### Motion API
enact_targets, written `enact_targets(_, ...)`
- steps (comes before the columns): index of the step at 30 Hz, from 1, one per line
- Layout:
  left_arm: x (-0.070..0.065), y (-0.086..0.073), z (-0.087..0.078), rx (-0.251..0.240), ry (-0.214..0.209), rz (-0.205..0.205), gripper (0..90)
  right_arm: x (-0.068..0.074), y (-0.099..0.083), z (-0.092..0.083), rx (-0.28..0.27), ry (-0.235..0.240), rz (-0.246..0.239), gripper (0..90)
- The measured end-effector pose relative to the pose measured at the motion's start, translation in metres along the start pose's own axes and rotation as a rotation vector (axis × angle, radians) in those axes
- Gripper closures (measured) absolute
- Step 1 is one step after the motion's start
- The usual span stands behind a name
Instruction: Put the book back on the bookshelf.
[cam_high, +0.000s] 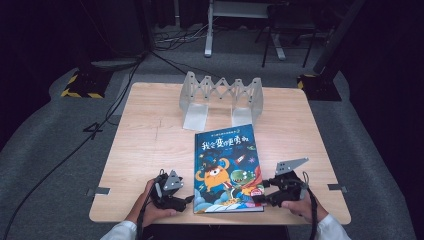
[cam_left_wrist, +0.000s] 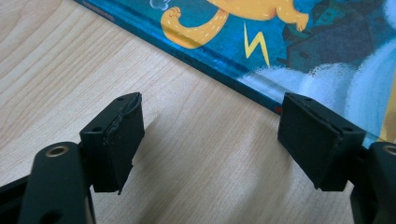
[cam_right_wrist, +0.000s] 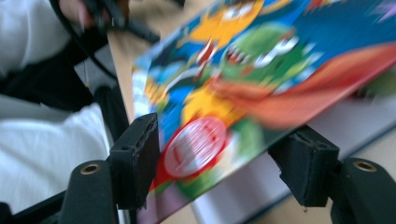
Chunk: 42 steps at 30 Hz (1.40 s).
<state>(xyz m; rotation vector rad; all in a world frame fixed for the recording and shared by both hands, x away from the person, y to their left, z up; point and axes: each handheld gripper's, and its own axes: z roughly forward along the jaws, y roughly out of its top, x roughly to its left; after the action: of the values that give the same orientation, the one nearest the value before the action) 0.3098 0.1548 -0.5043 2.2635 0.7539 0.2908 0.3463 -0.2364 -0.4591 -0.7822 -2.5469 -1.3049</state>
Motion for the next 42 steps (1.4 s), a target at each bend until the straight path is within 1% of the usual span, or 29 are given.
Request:
enact_targets(2,0.0,0.0,0.0,-0.001,-0.002,-0.001,23.2,-0.013,0.014,0.006,-0.015,0.049,0.014,34.7)
enact_targets(4,0.0,0.0,0.0,-0.001,-0.003,0.0,23.2,-0.02,0.023,0.013,-0.011,0.026,0.007,35.9)
enact_targets(6,0.0,0.0,0.0,0.001,-0.003,-0.003,23.2,-0.027,0.032,0.023,0.001,0.021,-0.002,35.0)
enact_targets(7,0.0,0.0,0.0,0.001,-0.002,-0.003,23.2,-0.03,0.035,0.026,0.006,0.02,0.001,34.7)
enact_targets(8,0.0,0.0,0.0,0.001,-0.002,-0.003,23.2,-0.033,0.037,0.029,0.0,0.026,0.007,35.4)
enact_targets(9,0.0,0.0,0.0,0.001,-0.003,-0.002,23.2,-0.033,0.037,0.029,0.0,0.026,0.007,35.4)
enact_targets(11,0.0,0.0,0.0,0.0,-0.005,-0.005,23.2,-0.038,0.04,0.032,-0.017,0.059,0.001,38.1)
enact_targets(14,0.0,0.0,0.0,0.001,-0.007,-0.003,23.1,-0.041,0.04,0.031,-0.059,0.086,0.001,48.6)
enact_targets(15,0.0,0.0,0.0,0.001,-0.007,-0.002,23.1,-0.04,0.04,0.03,-0.071,0.098,-0.004,49.5)
enact_targets(17,0.0,0.0,0.0,0.001,-0.007,-0.002,23.1,-0.037,0.041,0.029,-0.097,0.103,-0.035,51.2)
enact_targets(18,0.0,0.0,0.0,0.0,-0.008,0.0,23.1,-0.034,0.042,0.028,-0.11,0.095,-0.058,51.1)
enact_targets(20,0.0,0.0,0.0,0.002,-0.008,-0.002,23.0,-0.03,0.042,0.027,-0.119,0.077,-0.086,51.1)
enact_targets(22,0.001,-0.001,0.0,0.002,-0.023,0.012,21.5,-0.027,0.04,0.026,-0.131,0.064,-0.111,51.1)
enact_targets(24,0.001,-0.001,0.0,0.003,-0.028,0.013,20.3,-0.024,0.038,0.025,-0.146,0.053,-0.129,51.0)
enact_targets(27,0.001,0.001,0.0,0.013,-0.029,0.012,19.1,-0.017,0.035,0.022,-0.168,0.029,-0.168,51.0)
enact_targets(28,0.002,0.001,-0.001,0.014,-0.036,0.002,19.0,-0.014,0.034,0.021,-0.179,0.019,-0.189,51.0)
enact_targets(29,0.003,0.001,-0.001,0.015,-0.053,-0.011,18.8,-0.011,0.033,0.02,-0.186,0.009,-0.205,51.0)
enact_targets(30,0.003,0.002,-0.002,0.025,-0.065,-0.004,18.5,-0.007,0.032,0.018,-0.195,-0.005,-0.228,51.0)
enact_targets(31,0.003,0.002,-0.004,0.035,-0.067,-0.002,18.1,-0.003,0.03,0.015,-0.21,-0.02,-0.253,51.0)
enact_targets(32,0.003,0.003,-0.004,0.028,-0.078,-0.001,17.8,0.0,0.029,0.013,-0.22,-0.035,-0.272,51.0)
enact_targets(33,0.003,0.003,-0.004,0.028,-0.078,-0.001,17.1,0.0,0.029,0.013,-0.22,-0.035,-0.272,51.0)
enact_targets(34,0.003,0.006,-0.003,0.013,-0.097,-0.013,17.1,0.003,0.027,0.01,-0.229,-0.055,-0.291,51.0)
enact_targets(35,0.002,0.008,-0.003,0.003,-0.106,-0.022,16.5,0.007,0.025,0.006,-0.244,-0.08,-0.319,51.1)
enact_targets(37,0.001,0.013,0.0,-0.006,-0.123,-0.012,16.5,0.011,0.023,0.002,-0.262,-0.108,-0.356,51.0)
enact_targets(38,0.0,0.017,0.002,-0.01,-0.123,-0.018,15.9,0.013,0.021,0.001,-0.271,-0.121,-0.373,51.1)
enact_targets(40,0.0,0.023,0.007,-0.021,-0.135,-0.01,16.8,0.016,0.019,-0.002,-0.281,-0.139,-0.395,51.1)
enact_targets(42,0.0,0.028,0.011,-0.027,-0.135,-0.006,16.4,0.018,0.017,-0.003,-0.285,-0.146,-0.406,51.1)
